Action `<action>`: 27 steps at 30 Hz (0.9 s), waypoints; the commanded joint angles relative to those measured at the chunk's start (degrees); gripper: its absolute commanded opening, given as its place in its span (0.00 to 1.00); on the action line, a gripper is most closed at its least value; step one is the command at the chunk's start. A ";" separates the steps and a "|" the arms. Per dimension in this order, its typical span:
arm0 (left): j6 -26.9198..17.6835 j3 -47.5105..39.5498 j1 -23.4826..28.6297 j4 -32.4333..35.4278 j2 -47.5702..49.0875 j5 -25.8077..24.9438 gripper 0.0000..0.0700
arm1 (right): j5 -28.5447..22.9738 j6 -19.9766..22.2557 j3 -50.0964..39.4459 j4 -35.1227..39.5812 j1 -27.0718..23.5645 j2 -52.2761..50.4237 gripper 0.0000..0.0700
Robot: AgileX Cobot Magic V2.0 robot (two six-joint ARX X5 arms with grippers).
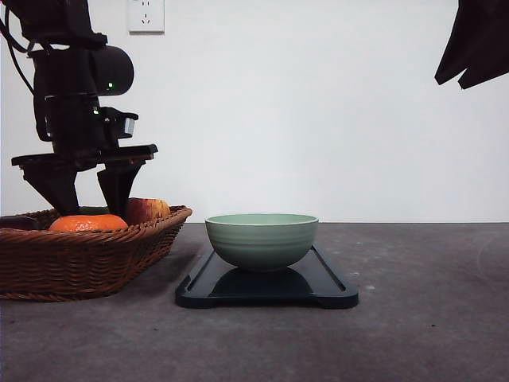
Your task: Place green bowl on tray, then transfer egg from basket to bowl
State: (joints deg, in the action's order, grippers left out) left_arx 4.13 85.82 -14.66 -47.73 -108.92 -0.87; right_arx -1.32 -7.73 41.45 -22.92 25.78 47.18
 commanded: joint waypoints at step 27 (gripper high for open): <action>1.05 1.46 -0.04 1.37 -6.42 1.15 0.56 | -0.22 0.69 0.13 0.66 0.34 0.33 0.25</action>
State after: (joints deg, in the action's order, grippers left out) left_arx 4.71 85.89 -14.66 -46.48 -113.57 0.12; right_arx -1.34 -7.62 41.45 -22.92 25.78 47.18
